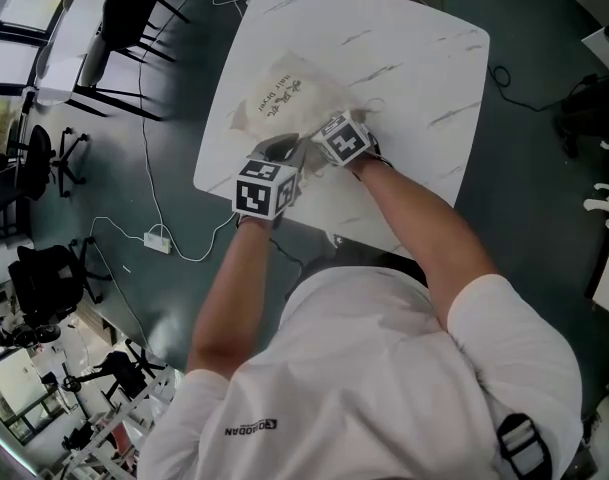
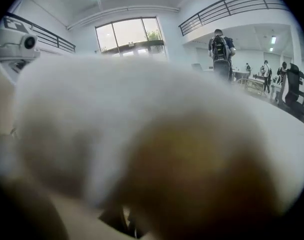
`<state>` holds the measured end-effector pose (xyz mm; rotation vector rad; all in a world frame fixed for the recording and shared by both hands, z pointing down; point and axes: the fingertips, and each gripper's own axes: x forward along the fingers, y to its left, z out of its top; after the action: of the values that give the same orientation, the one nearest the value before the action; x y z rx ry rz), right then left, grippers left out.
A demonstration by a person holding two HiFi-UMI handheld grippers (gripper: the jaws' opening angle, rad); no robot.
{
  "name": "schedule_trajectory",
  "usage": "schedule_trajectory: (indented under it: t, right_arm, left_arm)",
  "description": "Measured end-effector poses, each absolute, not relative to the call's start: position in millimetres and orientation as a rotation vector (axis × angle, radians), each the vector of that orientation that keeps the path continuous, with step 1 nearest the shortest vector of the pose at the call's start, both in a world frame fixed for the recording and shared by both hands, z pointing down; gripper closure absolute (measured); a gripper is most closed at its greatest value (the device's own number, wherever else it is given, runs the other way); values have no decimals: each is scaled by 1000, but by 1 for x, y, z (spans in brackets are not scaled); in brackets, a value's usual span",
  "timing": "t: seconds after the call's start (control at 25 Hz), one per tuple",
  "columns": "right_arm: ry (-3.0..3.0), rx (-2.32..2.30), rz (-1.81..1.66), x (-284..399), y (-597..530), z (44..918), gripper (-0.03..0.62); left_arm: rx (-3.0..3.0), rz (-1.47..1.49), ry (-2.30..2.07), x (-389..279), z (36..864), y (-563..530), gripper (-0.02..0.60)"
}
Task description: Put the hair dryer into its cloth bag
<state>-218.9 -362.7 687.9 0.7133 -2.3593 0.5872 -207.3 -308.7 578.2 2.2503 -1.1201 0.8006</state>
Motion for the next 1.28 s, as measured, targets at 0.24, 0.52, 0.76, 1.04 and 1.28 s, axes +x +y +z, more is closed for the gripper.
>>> schedule_trajectory:
  t: [0.24, 0.52, 0.76, 1.04, 1.28]
  right_arm:
    - [-2336, 738, 553, -222, -379, 698, 349]
    - [-2342, 679, 483, -208, -362, 696, 279]
    - [-2411, 695, 448, -162, -324, 659, 298]
    - [-2462, 826, 589, -100, -271, 617, 329]
    - [-2436, 955, 716, -53, -237, 601, 342]
  left_arm:
    - [2226, 764, -1128, -211, 582, -320, 526]
    - [2224, 765, -1102, -209, 590, -318, 526]
    - [2253, 826, -1093, -206, 595, -315, 526]
    - [2280, 902, -1078, -197, 600, -305, 525]
    - [2336, 1273, -940, -181, 648, -281, 518]
